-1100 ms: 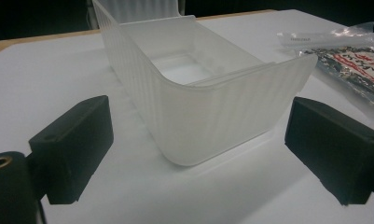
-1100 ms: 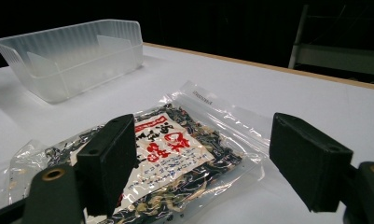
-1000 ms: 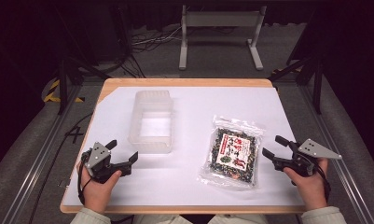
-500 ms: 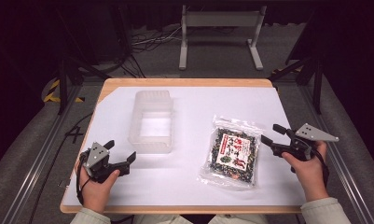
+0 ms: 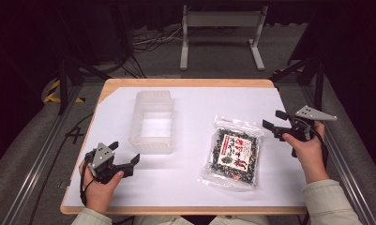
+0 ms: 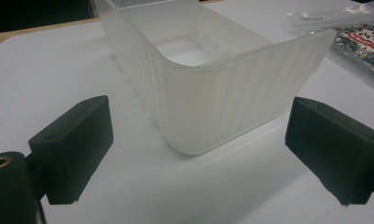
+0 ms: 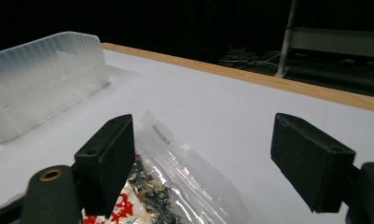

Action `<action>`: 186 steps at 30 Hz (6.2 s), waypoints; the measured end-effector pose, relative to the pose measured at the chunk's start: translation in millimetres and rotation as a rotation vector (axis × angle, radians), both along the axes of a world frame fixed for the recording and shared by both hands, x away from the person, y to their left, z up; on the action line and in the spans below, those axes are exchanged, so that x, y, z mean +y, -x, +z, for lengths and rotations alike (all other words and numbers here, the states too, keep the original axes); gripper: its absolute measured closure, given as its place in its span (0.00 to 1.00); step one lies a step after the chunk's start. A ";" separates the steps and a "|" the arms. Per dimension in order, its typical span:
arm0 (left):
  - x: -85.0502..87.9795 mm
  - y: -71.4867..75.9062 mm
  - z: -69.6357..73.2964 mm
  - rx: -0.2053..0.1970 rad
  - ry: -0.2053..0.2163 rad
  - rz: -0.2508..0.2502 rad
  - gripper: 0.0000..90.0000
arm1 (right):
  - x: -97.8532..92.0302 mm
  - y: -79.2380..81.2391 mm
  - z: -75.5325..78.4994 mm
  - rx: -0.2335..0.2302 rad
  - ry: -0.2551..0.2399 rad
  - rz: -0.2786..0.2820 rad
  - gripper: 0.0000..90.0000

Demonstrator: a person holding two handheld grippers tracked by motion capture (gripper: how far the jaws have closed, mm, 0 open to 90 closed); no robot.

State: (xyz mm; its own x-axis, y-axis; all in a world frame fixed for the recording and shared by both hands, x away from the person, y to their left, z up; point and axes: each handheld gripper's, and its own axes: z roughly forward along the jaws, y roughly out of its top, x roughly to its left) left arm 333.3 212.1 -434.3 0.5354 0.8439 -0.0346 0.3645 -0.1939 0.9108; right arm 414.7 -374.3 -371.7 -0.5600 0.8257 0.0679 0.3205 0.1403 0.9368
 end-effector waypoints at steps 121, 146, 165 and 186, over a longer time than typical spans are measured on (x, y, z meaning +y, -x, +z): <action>-15.1 8.5 35.7 -0.099 0.038 -0.102 0.06 | 8.5 41.4 112.8 -0.117 -0.009 0.249 1.00; -60.3 -1.6 64.0 -0.117 0.069 -0.225 0.08 | 44.1 53.5 152.6 -0.207 -0.029 0.358 1.00; -108.2 -10.0 82.0 -0.125 0.087 -0.356 0.08 | 80.1 59.8 164.3 -0.241 -0.055 0.498 1.00; -134.3 -12.1 100.1 -0.208 0.097 -0.477 0.07 | 100.6 67.9 135.7 -0.265 -0.126 0.614 1.00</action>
State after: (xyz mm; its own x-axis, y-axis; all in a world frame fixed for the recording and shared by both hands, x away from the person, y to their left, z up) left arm 345.3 77.9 -334.2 0.8631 0.5027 0.0478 0.0657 -0.2058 0.9764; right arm 346.9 -273.7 -236.0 -0.9358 0.3473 -0.0608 -0.0245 0.1079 0.9939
